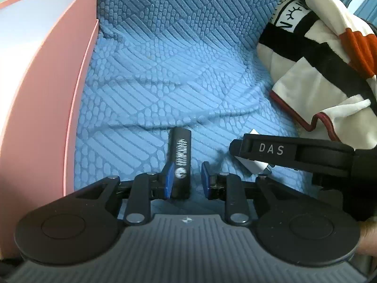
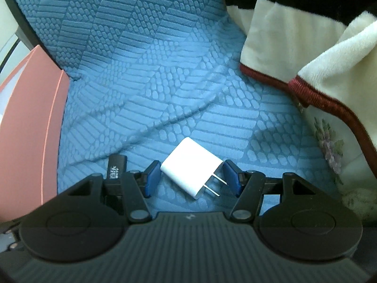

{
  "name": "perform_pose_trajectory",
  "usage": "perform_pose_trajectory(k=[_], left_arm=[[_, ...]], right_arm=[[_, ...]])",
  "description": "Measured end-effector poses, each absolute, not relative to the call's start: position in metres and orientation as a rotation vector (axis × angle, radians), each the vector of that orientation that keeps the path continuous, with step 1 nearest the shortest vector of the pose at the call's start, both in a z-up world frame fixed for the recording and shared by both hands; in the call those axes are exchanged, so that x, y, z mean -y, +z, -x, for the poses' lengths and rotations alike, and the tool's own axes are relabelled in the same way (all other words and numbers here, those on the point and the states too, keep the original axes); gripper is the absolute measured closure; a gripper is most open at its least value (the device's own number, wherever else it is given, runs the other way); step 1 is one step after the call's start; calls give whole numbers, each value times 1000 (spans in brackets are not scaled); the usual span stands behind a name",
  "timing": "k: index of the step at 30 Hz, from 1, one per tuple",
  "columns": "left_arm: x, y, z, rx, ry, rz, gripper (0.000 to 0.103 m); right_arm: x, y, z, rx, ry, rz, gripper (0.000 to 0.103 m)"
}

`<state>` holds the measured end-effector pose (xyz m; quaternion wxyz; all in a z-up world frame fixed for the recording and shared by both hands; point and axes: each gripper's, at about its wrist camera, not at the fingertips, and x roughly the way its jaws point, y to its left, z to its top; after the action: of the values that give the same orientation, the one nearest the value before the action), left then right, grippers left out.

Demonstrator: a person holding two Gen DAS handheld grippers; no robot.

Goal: Organize rigid objects
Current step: 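Lift the USB stick with the left gripper while the right gripper lifts the small charger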

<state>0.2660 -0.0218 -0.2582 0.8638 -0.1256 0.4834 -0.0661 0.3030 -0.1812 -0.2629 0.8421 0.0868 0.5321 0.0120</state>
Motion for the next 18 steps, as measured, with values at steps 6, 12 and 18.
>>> perform_pose_trajectory(k=[6, 12, 18], left_arm=[[28, -257, -273, -1008, -154, 228, 74], [32, -261, -277, -1011, -134, 182, 74], [33, -268, -281, -1012, -110, 165, 74]], right_arm=[[182, -264, -302, -1110, 18, -191, 41], [182, -264, -302, -1103, 10, -181, 41], [184, -263, -301, -1104, -3, -206, 41]])
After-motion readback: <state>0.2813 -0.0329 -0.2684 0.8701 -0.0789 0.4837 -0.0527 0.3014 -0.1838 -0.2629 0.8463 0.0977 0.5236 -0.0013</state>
